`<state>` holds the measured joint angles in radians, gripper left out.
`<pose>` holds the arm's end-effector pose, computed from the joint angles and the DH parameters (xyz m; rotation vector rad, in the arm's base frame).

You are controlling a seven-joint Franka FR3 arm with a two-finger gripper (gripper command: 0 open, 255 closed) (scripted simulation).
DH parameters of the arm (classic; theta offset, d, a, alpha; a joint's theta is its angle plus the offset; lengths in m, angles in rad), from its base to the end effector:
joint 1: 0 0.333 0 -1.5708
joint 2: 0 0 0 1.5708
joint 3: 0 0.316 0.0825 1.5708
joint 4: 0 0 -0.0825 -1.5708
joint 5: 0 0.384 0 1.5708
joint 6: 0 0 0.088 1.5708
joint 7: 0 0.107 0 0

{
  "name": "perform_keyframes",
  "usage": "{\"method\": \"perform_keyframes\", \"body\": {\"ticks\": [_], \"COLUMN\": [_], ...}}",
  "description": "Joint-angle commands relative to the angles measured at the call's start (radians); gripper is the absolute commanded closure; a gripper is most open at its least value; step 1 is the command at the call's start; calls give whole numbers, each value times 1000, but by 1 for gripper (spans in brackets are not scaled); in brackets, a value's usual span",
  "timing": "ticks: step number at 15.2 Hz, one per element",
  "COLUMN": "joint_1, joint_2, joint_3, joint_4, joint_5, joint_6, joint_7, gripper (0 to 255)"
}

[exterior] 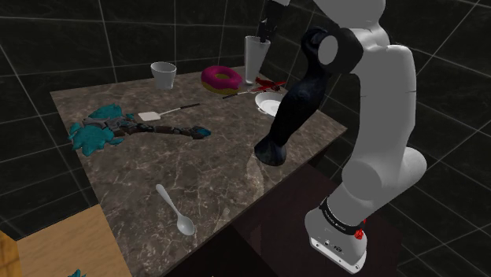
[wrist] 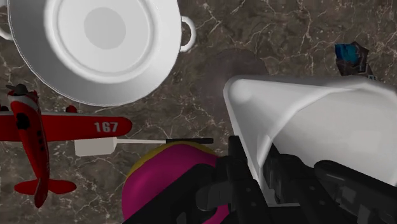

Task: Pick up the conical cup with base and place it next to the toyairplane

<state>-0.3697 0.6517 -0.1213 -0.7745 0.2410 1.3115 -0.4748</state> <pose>0.6456 -0.2726 0.5581 -2.9444 -0.0784 0.0387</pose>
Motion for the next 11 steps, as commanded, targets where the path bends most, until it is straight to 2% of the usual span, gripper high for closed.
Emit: {"method": "perform_keyframes", "body": {"ticks": [1,5,11], "joint_1": [2,14,25], "joint_2": [-1,-44,-77], "joint_3": [-2,-6,-9], "joint_4": [-41,-169,-305], "joint_5": [-1,-6,-10], "joint_6": [31,114,215], "joint_7": [-8,-23,-40], "gripper": [255,255,255]}}
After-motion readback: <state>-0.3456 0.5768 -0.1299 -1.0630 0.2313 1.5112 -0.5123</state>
